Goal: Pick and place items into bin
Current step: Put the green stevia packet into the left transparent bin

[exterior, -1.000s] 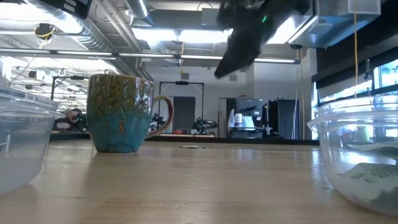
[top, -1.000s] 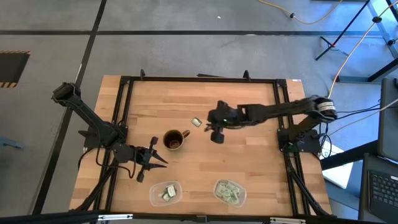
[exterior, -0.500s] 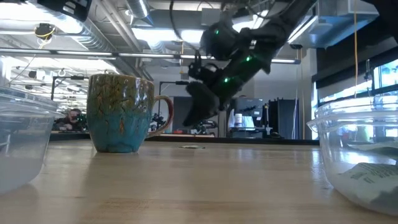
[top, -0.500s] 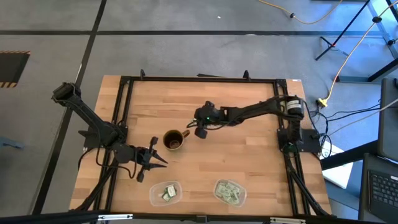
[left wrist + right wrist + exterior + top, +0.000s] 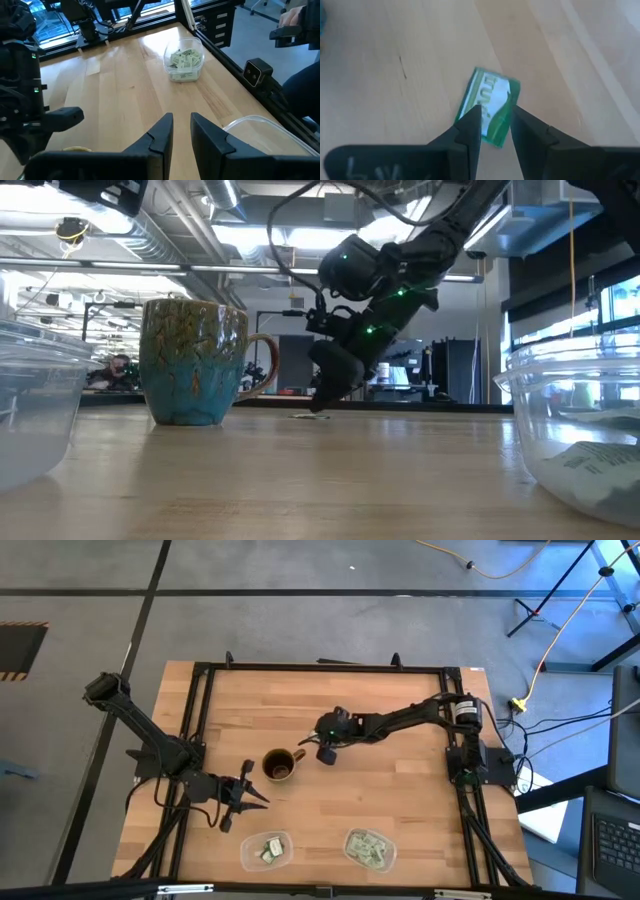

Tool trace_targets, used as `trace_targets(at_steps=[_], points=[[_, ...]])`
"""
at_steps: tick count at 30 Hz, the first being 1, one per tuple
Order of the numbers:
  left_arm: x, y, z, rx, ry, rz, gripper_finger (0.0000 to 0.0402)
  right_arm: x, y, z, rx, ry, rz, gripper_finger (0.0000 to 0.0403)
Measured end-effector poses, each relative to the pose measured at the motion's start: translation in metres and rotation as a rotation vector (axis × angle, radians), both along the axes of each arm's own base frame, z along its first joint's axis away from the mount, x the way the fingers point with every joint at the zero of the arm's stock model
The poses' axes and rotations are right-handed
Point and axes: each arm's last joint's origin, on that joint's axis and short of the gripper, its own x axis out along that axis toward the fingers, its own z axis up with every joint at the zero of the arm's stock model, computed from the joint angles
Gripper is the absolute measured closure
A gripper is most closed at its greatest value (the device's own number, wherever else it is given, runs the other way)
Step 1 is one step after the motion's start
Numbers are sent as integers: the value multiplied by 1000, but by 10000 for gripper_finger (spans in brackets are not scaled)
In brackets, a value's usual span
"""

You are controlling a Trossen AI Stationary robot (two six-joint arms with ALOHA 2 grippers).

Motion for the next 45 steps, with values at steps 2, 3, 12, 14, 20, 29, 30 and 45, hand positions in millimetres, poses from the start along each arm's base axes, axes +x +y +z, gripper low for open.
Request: trace_targets(at_steps=[2, 3, 12, 14, 20, 29, 30, 45], points=[[0, 0, 0, 0, 0, 0, 341, -1, 0, -1, 3, 19, 0, 297], [0, 0, 0, 0, 0, 0, 341, -2, 0, -2, 3, 21, 0, 297], [0, 0, 0, 0, 0, 0, 341, -5, 1, -4, 23, 55, -18, 297], [0, 0, 0, 0, 0, 0, 341, -5, 1, -4, 25, 57, -19, 299], [0, 0, 0, 0, 0, 0, 341, -6, 1, -6, 38, 76, -18, 333], [0, 0, 0, 0, 0, 0, 341, -7, 1, -6, 45, 85, -29, 397], [0, 0, 0, 0, 0, 0, 341, -7, 1, -6, 47, 84, -31, 397], [0, 0, 0, 7, -3, 1, 341, -12, 43, 52, 63, 81, 55, 401]])
